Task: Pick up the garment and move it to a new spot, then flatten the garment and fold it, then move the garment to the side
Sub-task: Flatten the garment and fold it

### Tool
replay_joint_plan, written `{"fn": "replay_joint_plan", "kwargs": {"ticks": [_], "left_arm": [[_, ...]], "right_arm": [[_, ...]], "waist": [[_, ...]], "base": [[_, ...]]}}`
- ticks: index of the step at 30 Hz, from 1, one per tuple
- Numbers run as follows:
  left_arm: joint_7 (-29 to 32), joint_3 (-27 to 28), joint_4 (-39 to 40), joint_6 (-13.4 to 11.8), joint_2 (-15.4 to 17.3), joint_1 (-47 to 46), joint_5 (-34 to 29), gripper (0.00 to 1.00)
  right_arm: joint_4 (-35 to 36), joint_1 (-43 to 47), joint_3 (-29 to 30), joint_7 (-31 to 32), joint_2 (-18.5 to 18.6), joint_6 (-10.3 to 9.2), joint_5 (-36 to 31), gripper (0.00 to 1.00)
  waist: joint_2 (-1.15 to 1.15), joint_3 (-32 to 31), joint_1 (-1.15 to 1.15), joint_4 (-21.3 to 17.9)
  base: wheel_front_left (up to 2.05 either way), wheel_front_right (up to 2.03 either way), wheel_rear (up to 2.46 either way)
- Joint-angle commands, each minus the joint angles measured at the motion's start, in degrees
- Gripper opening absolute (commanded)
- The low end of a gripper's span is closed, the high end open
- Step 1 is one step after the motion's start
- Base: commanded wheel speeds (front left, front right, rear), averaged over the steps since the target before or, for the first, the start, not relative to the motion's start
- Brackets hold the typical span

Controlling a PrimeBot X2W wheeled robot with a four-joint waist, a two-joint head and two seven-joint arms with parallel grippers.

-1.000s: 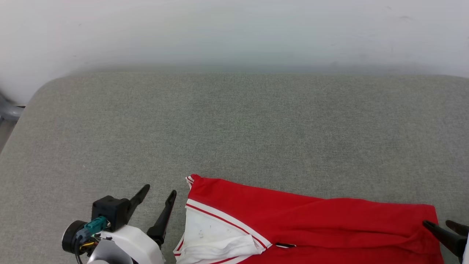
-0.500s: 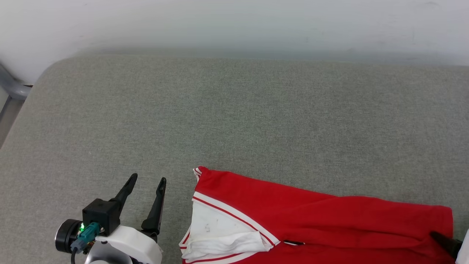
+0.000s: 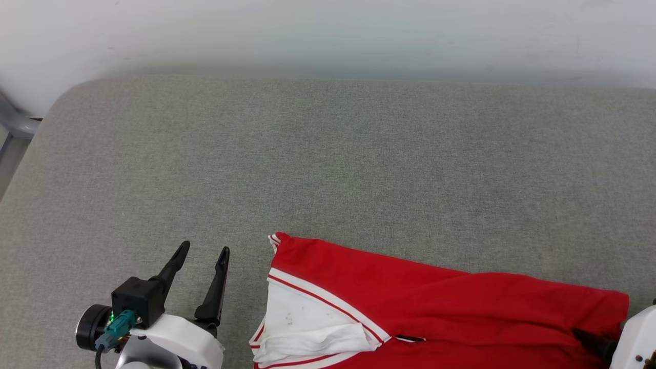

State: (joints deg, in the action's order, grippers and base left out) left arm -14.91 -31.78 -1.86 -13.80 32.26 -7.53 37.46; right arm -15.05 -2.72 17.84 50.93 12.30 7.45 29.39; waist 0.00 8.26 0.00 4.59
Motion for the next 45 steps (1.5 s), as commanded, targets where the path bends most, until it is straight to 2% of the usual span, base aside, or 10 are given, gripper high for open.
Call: {"fn": "replay_joint_plan", "kwargs": {"ticks": [1, 4, 5, 6, 7, 8, 22, 30, 38, 45], "left_arm": [[-0.38, 0.25, -0.18, 0.15, -0.14, 0.49, -0.36, 1.00], [-0.38, 0.63, -0.65, 0.68, -0.44, 0.60, -0.66, 1.00], [-0.37, 0.77, -0.77, 0.83, -0.55, 0.61, -0.70, 1.00], [-0.38, 0.92, -0.88, 1.03, -0.66, 0.62, -0.81, 1.00], [-0.37, 1.05, -0.98, 1.15, -0.77, 0.69, -0.92, 1.00], [-0.37, 1.16, -1.08, 1.17, -0.89, 0.76, -1.01, 1.00], [-0.37, 2.23, -2.30, 2.44, -2.02, 1.41, -1.81, 1.00], [-0.32, 2.65, -3.07, 3.06, -2.73, 1.78, -2.20, 1.00], [-0.32, 3.50, -3.69, 3.74, -3.64, 3.62, -2.44, 1.00], [-0.32, 4.32, -3.98, 4.41, -4.47, 5.03, -3.02, 1.00]], "right_arm": [[-1.84, 0.63, -1.94, 0.42, -2.75, 0.08, 0.75, 1.00], [-2.79, 0.29, -2.78, -0.59, -2.49, 0.10, 1.41, 1.00], [-3.11, 0.15, -2.84, -1.04, -2.20, 0.10, 1.43, 0.53], [-3.44, 0.08, -2.84, -1.59, -1.78, 0.10, 1.41, 0.34], [-3.72, -0.01, -2.83, -2.17, -1.25, 0.09, 1.33, 0.07], [-3.98, -0.11, -2.85, -2.80, -0.72, 0.09, 1.16, 0.00], [-7.20, -2.30, -2.13, -10.78, 6.11, -0.05, 0.02, 0.00], [-8.72, -3.70, 1.32, -14.44, 10.76, -0.03, -3.70, 0.00], [-7.01, -2.42, 2.63, -13.36, 10.20, -0.02, -4.31, 0.00], [2.48, 1.10, 0.24, -9.00, 7.51, 0.00, -1.21, 0.00]], "waist": [[0.00, -0.01, 0.00, -0.03], [0.00, -0.11, 0.00, -0.12], [0.00, -0.16, 0.00, -0.14], [0.00, -0.21, 0.00, -0.16], [0.00, -0.28, 0.00, -0.19], [0.00, -0.35, 0.00, -0.21], [0.00, -1.02, 0.00, -0.40], [0.00, -1.86, 0.00, -0.36], [0.00, -4.63, 0.00, -0.55], [0.00, -6.57, 0.00, -0.61]], "base": [[0.00, 0.00, 0.00], [0.00, 0.00, 0.00], [0.00, 0.00, 0.00], [0.00, 0.00, 0.00], [0.00, 0.00, 0.00], [0.00, 0.00, 0.00], [0.00, 0.00, 0.00], [0.00, 0.00, 0.00], [0.00, 0.00, 0.00], [0.00, 0.00, 0.00]]}}
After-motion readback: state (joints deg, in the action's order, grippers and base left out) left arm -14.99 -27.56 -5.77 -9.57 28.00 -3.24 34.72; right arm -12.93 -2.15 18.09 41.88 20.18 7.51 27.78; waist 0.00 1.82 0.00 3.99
